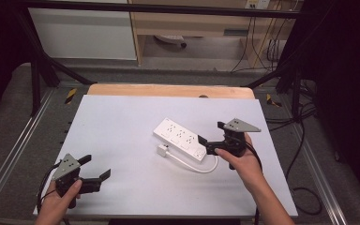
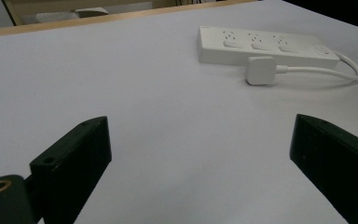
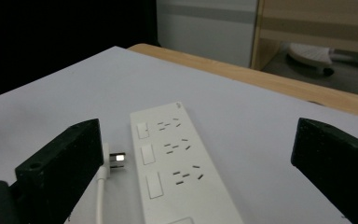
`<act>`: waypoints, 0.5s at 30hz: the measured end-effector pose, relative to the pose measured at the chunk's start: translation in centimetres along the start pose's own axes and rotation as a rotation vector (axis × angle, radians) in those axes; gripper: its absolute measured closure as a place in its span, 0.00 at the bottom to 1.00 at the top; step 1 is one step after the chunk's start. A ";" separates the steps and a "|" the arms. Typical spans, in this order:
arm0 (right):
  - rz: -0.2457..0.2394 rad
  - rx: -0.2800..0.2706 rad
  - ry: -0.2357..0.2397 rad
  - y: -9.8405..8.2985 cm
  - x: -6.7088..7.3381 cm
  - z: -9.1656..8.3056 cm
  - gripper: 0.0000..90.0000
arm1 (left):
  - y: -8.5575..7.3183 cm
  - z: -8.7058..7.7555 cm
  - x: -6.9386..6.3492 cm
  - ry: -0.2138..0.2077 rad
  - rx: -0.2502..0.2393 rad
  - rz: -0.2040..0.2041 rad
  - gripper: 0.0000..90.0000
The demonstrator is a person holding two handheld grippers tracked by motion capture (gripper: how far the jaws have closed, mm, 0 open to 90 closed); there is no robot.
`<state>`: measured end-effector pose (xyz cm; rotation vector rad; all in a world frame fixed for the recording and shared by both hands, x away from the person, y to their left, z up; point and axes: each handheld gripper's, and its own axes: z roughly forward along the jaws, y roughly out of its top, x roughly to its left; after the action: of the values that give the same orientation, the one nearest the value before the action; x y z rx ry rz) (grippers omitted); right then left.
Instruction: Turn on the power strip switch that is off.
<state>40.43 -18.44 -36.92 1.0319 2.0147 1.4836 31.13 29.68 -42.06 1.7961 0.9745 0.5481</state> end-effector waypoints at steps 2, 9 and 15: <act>-0.005 -0.017 -0.019 0.0 -0.3 -1.0 0.03 | 0.0 0.0 0.0 0.000 0.000 0.000 0.06; 0.010 -0.081 -0.097 -1.0 -1.8 -5.2 0.03 | 0.0 0.0 -0.1 -0.002 0.000 0.001 0.06; 0.030 -0.092 -0.172 -3.9 -3.3 -8.7 0.03 | 0.0 0.0 -0.1 -0.002 0.003 0.001 0.06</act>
<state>35.13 -26.98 -38.01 1.1158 1.8033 1.4366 31.11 29.57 -42.07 1.7995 0.9734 0.5457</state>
